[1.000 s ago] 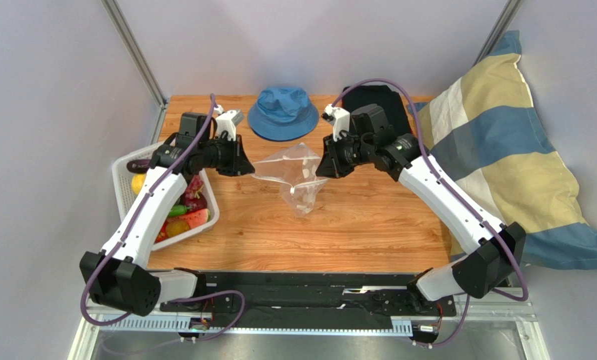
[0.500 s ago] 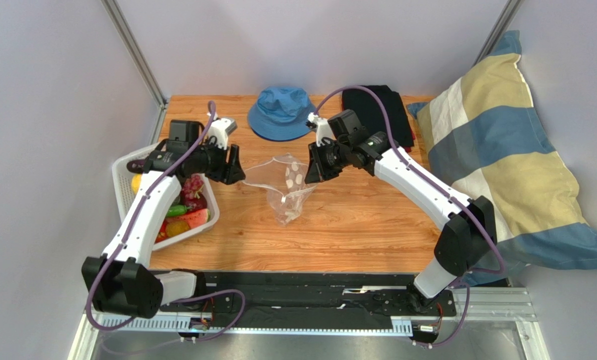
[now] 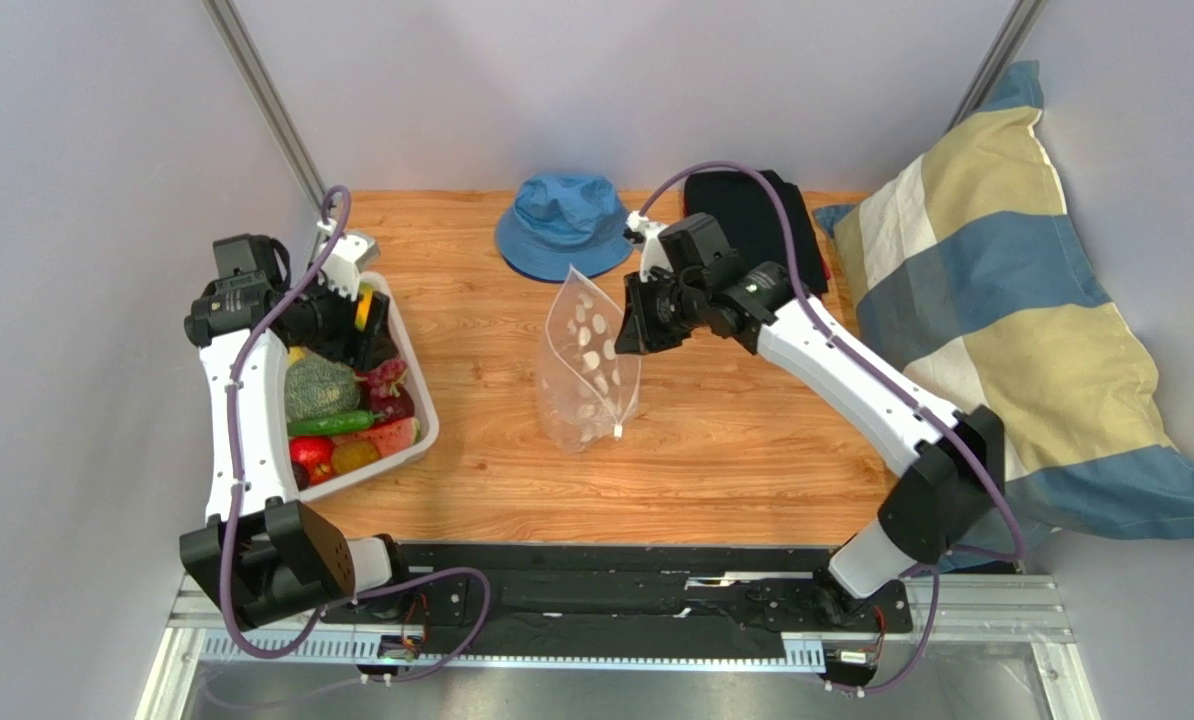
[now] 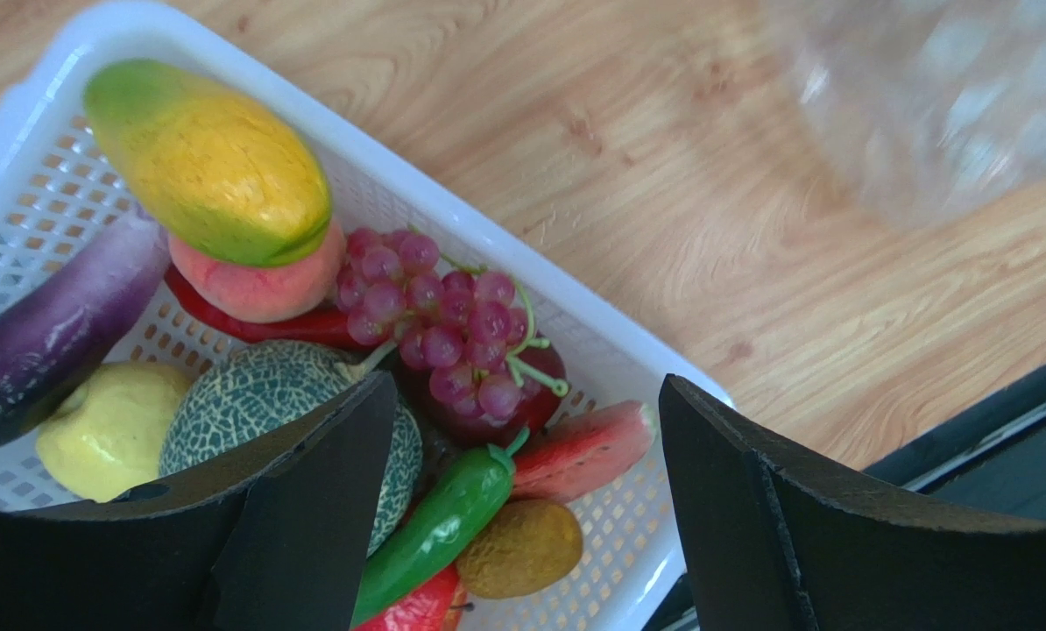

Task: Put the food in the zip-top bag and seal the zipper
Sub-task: Open the zipper of the food storage bag, then pick up the fake fruit from the bin, then place the fake fruit in the zipper food storage bag, then pick up the fake fruit from the bin.

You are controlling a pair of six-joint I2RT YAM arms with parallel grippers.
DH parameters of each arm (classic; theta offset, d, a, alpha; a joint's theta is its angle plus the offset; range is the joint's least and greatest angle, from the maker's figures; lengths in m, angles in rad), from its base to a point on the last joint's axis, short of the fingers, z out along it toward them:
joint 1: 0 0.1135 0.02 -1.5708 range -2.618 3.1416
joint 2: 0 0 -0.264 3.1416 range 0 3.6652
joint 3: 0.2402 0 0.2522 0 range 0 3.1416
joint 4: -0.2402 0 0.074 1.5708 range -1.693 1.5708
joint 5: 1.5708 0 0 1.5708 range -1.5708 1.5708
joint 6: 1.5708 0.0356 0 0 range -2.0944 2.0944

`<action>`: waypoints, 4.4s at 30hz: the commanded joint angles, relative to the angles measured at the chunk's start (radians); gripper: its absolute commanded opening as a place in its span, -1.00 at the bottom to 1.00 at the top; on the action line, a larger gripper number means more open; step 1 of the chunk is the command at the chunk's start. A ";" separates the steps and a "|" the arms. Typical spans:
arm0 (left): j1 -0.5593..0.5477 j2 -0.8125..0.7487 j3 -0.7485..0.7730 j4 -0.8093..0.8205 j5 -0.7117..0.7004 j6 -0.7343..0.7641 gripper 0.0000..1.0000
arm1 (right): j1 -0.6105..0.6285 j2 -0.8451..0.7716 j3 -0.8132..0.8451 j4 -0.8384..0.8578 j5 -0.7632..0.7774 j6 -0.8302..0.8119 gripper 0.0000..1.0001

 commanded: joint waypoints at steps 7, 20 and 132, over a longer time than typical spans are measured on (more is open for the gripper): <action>0.001 -0.027 -0.206 0.160 0.018 0.303 0.95 | 0.002 -0.226 0.016 -0.195 0.278 -0.126 -1.00; -0.068 0.045 -0.386 0.504 -0.253 0.295 0.64 | 0.098 0.117 0.151 -0.152 0.272 -0.038 -1.00; -0.151 0.571 0.051 -0.143 -0.489 1.099 -0.11 | -0.039 0.159 0.081 0.182 -0.360 0.254 -1.00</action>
